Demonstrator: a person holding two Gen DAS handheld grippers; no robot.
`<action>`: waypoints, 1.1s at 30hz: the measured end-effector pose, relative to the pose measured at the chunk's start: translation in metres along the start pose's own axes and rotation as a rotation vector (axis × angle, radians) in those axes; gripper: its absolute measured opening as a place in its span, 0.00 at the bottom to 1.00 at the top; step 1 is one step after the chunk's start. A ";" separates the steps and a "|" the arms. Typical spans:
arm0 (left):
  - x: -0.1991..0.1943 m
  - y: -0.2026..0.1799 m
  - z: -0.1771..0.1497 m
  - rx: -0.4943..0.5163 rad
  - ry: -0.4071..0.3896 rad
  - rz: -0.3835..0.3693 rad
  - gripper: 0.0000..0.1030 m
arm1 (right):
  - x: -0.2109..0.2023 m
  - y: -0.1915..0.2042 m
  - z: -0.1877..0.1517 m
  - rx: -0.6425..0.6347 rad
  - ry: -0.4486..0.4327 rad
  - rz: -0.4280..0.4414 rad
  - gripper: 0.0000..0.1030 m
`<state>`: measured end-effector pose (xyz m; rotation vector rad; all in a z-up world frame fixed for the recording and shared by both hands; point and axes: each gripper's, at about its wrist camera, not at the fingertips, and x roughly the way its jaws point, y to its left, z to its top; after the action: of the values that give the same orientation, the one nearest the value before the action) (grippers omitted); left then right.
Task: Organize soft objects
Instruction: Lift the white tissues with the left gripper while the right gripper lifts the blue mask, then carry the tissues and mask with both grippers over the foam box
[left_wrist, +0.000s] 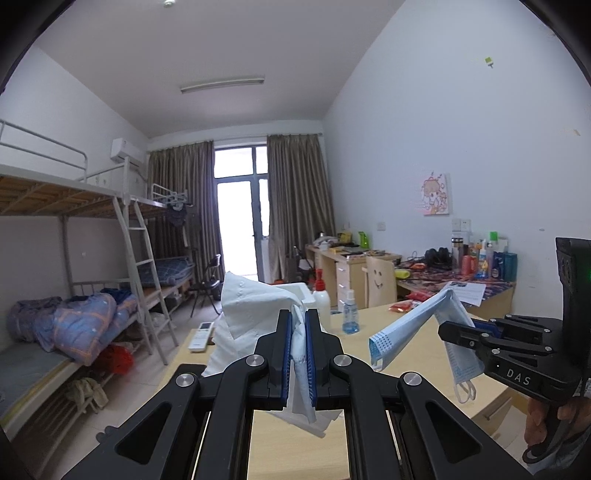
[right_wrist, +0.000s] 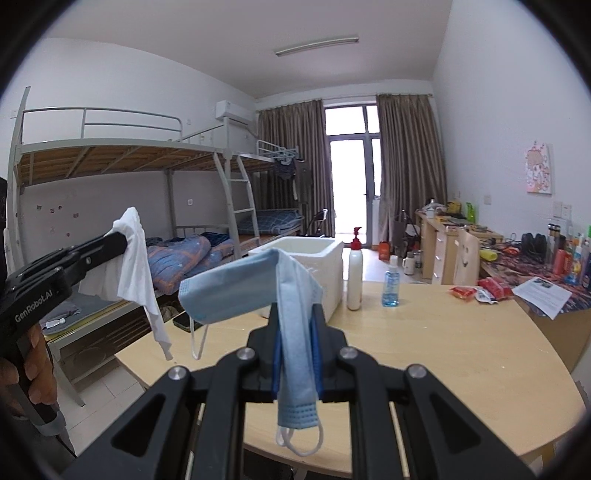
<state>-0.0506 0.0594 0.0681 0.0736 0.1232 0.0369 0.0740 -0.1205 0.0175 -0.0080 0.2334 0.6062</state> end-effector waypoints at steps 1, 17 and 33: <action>0.000 0.001 -0.001 -0.006 0.000 0.002 0.08 | 0.003 0.000 0.000 -0.002 0.002 0.006 0.17; 0.044 0.018 0.001 -0.023 0.061 0.044 0.08 | 0.044 0.002 0.008 0.000 0.043 0.052 0.17; 0.098 0.035 0.024 -0.043 0.086 0.038 0.08 | 0.081 -0.008 0.042 0.005 0.062 0.014 0.17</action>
<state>0.0484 0.0971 0.0827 0.0315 0.2068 0.0811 0.1525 -0.0779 0.0403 -0.0204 0.2950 0.6194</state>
